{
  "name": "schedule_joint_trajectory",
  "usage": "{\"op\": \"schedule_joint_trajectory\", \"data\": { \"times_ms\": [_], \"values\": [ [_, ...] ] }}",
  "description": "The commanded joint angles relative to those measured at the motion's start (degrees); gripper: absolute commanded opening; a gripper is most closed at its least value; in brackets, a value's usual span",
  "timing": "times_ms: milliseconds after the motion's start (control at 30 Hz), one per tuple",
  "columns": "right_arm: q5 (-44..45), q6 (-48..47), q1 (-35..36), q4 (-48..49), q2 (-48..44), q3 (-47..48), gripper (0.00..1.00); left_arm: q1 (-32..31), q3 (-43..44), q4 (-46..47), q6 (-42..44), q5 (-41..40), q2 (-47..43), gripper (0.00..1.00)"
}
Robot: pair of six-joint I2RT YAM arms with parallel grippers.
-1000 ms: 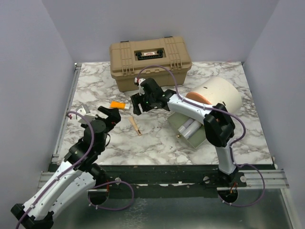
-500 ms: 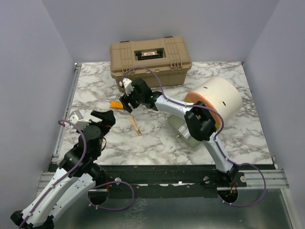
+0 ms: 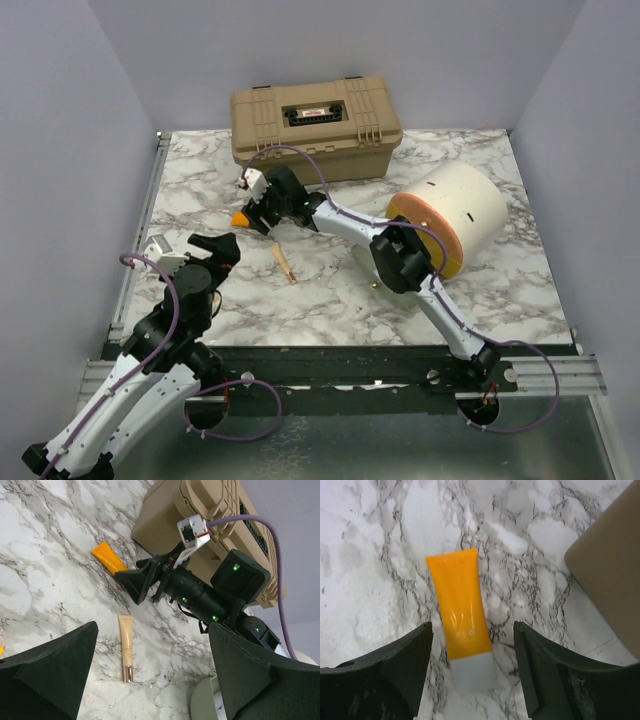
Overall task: Organize the makeup
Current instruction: Pick up the makeup from the center of the board.
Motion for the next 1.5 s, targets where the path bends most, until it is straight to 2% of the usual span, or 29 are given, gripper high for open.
{"op": "schedule_joint_trajectory", "data": {
  "times_ms": [0,100,167,233,333,433,600,733,900,1133,1333,1400,1467],
  "values": [
    [1.02,1.82,1.04,-5.97,5.90,6.12,0.69,0.18,-1.10,-1.00,-2.90,-0.81,-1.09,0.94],
    [4.32,4.39,1.92,2.16,1.82,-5.74,0.67,0.17,-1.77,-0.85,-5.88,-1.38,-0.92,0.94],
    [3.29,5.45,2.17,7.04,-1.00,-12.21,0.66,0.20,-1.99,-0.83,-6.48,-1.61,-0.52,0.93],
    [3.15,5.50,2.46,6.26,-1.79,-13.13,0.65,0.15,-1.77,-0.91,-6.08,-1.51,-0.14,0.94],
    [7.80,6.47,2.62,2.04,-2.19,-12.60,0.62,0.17,-1.72,-0.92,-5.96,-1.54,-0.12,0.94],
    [13.28,8.86,2.62,2.74,-5.08,-17.16,0.53,0.15,-1.87,-0.83,-7.05,-1.67,0.16,0.93],
    [14.28,15.41,2.62,4.67,-12.89,-26.04,0.31,0.18,-3.33,-0.20,-7.97,-0.72,0.94,0.94],
    [16.12,18.51,2.58,-0.18,-15.00,-26.39,0.23,0.13,-4.47,1.81,-7.11,1.29,2.29,0.94],
    [25.20,25.95,1.70,-1.22,-19.96,-33.83,0.24,0.15,-4.46,3.66,-6.49,3.00,5.58,0.93],
    [23.05,29.05,1.21,-3.36,-25.56,-43.03,0.22,0.13,-7.85,9.30,-9.03,6.84,8.12,0.97],
    [18.90,31.51,1.30,-2.17,-34.59,-55.07,0.22,0.20,-5.37,10.75,-3.22,8.06,12.85,0.99],
    [16.29,29.91,1.32,-4.30,-36.40,-56.64,0.22,0.22,-4.63,10.76,-2.23,8.08,14.63,0.99],
    [17.24,29.44,1.53,-8.87,-37.54,-57.05,0.22,0.19,-3.92,10.80,-2.07,7.81,16.13,0.99]
  ]
}}
